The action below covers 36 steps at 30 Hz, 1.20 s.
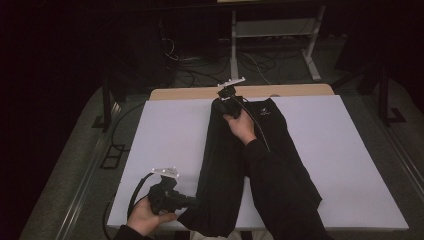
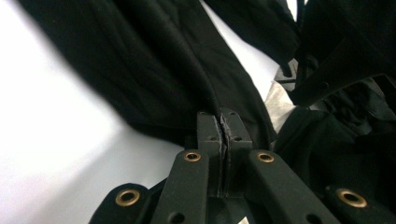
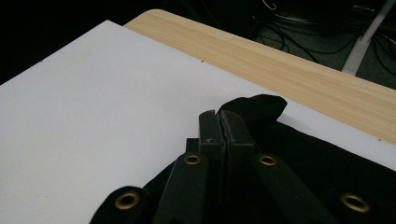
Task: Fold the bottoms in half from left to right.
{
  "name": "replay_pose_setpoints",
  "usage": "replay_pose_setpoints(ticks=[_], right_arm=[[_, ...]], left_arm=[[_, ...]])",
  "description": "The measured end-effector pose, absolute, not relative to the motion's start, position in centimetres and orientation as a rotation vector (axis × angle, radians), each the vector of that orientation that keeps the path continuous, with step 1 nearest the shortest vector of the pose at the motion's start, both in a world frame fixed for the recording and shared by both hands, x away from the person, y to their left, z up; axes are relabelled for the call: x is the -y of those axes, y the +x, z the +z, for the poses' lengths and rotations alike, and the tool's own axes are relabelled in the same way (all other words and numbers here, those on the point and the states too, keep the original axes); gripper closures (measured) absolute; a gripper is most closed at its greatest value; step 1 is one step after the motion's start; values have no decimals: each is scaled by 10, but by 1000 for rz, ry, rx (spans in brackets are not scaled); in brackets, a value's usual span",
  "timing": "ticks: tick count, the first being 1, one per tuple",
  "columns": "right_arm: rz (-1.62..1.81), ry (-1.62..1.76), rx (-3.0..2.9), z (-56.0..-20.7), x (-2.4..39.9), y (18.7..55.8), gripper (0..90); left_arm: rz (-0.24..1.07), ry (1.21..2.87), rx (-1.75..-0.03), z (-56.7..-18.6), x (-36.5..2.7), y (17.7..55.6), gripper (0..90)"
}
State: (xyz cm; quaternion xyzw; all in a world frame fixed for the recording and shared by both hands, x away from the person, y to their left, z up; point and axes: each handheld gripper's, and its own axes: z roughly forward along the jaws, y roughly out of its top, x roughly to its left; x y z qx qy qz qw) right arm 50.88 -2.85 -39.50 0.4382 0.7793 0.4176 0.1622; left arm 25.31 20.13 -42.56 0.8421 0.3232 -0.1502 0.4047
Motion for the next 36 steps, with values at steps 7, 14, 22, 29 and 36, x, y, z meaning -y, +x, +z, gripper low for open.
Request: replay_pose_setpoints(ticks=[7, 14, 22, 29, 36], right_arm=[[1182, 1248, -2228, -391, 40, 509, 866], [1183, 1254, -2238, -390, 55, 507, 866], [1179, 1270, -2230, -391, 76, 505, 866], [1174, 1270, -2225, -389, 91, 503, 866], [1154, 1264, -2228, -388, 102, 502, 865]], left_arm=[[-422, 2121, -764, -421, -181, 251, 871], [-438, 2122, -713, -414, -160, 251, 870], [-456, 2115, -661, -408, -140, 251, 870], [-466, 2125, -621, -406, -122, 253, 870], [-485, 2129, -595, -403, -104, 255, 870]])
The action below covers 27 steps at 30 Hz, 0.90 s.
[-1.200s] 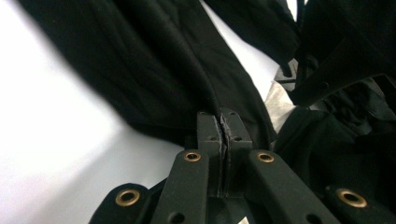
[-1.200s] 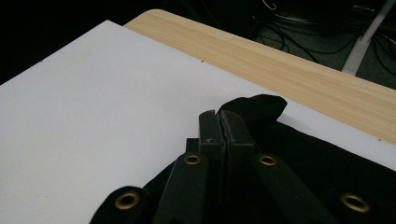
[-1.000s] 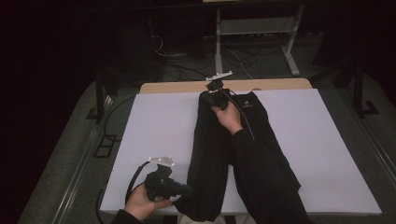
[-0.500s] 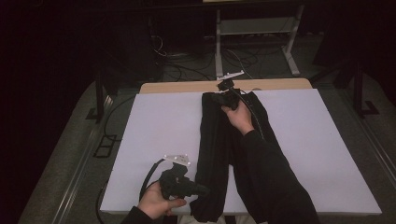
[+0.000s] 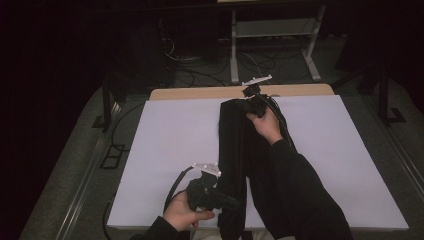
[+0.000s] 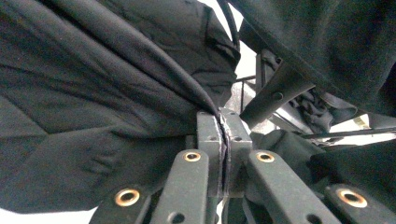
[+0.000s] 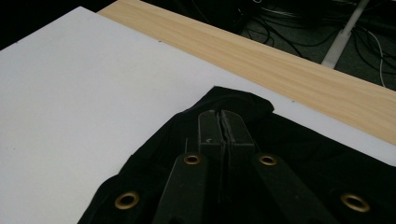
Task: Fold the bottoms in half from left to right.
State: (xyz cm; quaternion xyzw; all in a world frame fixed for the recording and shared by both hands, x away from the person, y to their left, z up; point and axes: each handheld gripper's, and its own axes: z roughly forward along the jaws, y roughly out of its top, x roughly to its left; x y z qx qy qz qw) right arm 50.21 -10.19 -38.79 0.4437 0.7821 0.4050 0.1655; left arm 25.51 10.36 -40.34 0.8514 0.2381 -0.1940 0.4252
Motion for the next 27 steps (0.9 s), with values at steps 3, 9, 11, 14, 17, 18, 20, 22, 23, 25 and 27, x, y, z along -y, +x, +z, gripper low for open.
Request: replay_pose_setpoints(ticks=[3, 9, 11, 14, 17, 18, 20, 22, 23, 25, 27], right_arm=[[1151, 1262, -2226, -387, 108, 502, 865], [1135, 1255, -2228, -386, 120, 505, 865], [1126, 1251, -2232, -385, 124, 506, 865], [1119, 1243, -2233, -384, 131, 506, 865], [1121, 1236, -2233, -381, 139, 507, 865], [1124, 1234, -2235, -380, 141, 507, 865], [1113, 1228, -2241, -380, 145, 508, 865], [1101, 1229, -2249, -381, 151, 510, 864], [1098, 1231, -2249, -381, 153, 511, 865], [1102, 1248, -2245, -383, 159, 513, 865], [1100, 1259, -2243, -385, 164, 515, 864]], left_arm=[[-489, 2136, -581, -403, -96, 256, 870], [-494, 2133, -571, -403, -84, 259, 869], [-498, 2138, -566, -404, -79, 260, 869], [-507, 2141, -559, -405, -71, 262, 869], [-514, 2143, -557, -404, -61, 263, 868], [-525, 2143, -565, -404, -57, 264, 869], [-536, 2142, -571, -404, -50, 265, 869], [-532, 2143, -565, -403, -45, 266, 869], [-528, 2142, -567, -402, -42, 266, 869], [-523, 2135, -567, -400, -37, 267, 869], [-520, 2134, -570, -399, -33, 267, 869]])
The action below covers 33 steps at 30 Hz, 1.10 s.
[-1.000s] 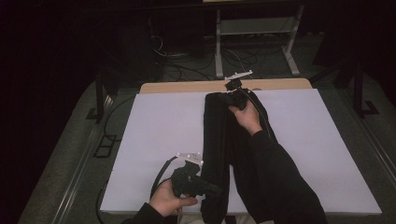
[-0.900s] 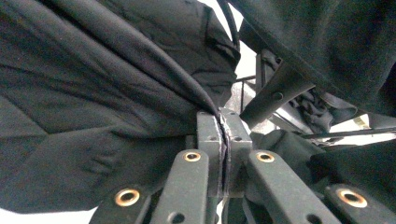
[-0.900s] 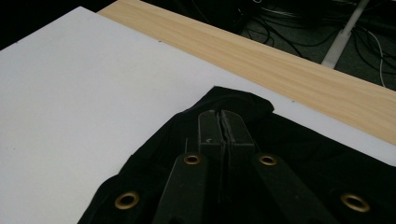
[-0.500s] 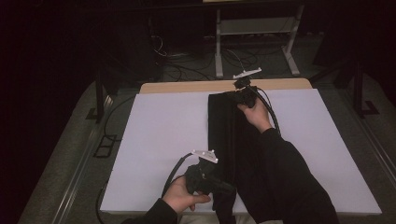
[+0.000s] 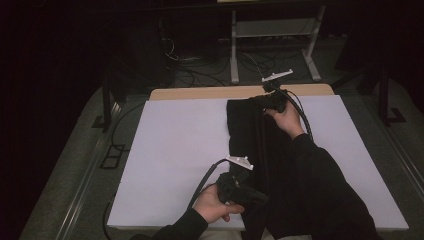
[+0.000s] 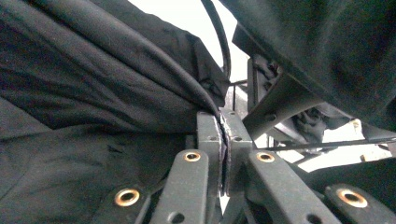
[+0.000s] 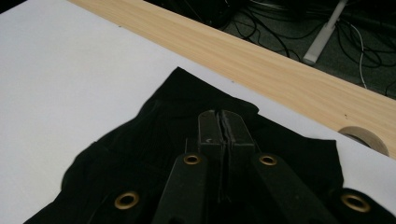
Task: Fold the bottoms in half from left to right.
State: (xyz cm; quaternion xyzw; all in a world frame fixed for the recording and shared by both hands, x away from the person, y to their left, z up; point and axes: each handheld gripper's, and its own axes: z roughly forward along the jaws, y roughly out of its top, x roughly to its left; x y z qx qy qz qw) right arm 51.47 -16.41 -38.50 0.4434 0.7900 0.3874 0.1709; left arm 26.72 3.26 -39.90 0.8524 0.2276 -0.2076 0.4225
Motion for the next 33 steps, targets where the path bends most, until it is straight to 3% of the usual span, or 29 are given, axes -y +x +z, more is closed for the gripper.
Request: replay_pose_setpoints(ticks=[33], right_arm=[[1014, 1317, -2233, -417, 229, 522, 861]], left_arm=[[-522, 2168, -647, -414, 55, 267, 869]])
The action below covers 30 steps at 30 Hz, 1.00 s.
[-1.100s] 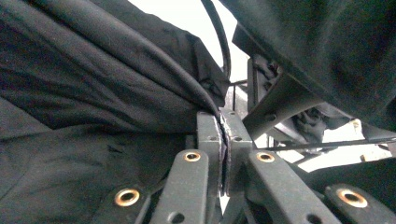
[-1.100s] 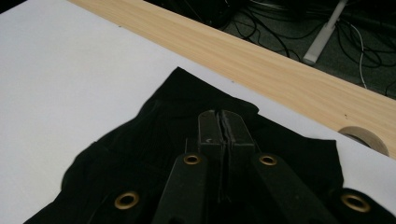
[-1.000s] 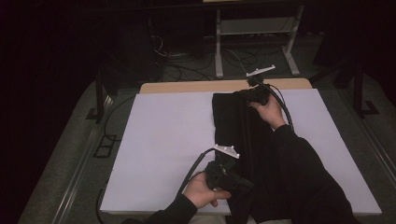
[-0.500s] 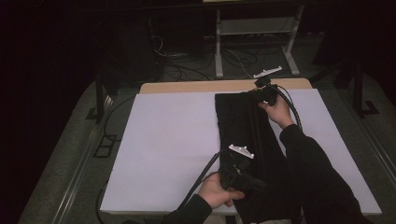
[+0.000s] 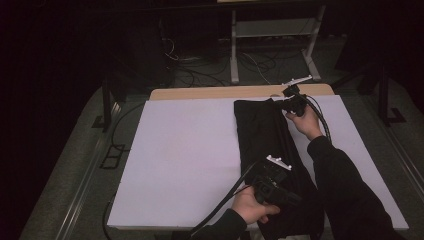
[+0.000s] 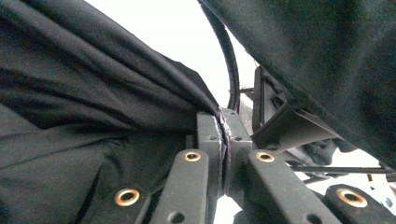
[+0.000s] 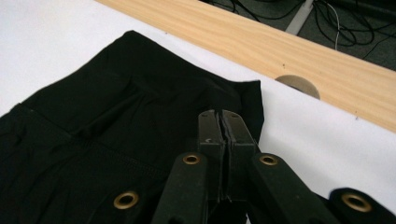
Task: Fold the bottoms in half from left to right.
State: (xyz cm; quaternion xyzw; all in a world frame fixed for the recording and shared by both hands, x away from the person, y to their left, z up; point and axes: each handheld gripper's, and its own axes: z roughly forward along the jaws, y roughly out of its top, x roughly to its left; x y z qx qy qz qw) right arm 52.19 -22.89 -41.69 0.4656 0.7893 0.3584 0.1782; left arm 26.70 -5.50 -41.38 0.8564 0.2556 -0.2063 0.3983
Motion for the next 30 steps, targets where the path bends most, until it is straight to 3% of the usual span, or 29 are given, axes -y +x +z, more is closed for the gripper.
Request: replay_pose_setpoints(ticks=[30], right_arm=[[986, 1331, -2249, -426, 234, 520, 859]], left_arm=[[-590, 2217, -786, -421, 100, 272, 865]])
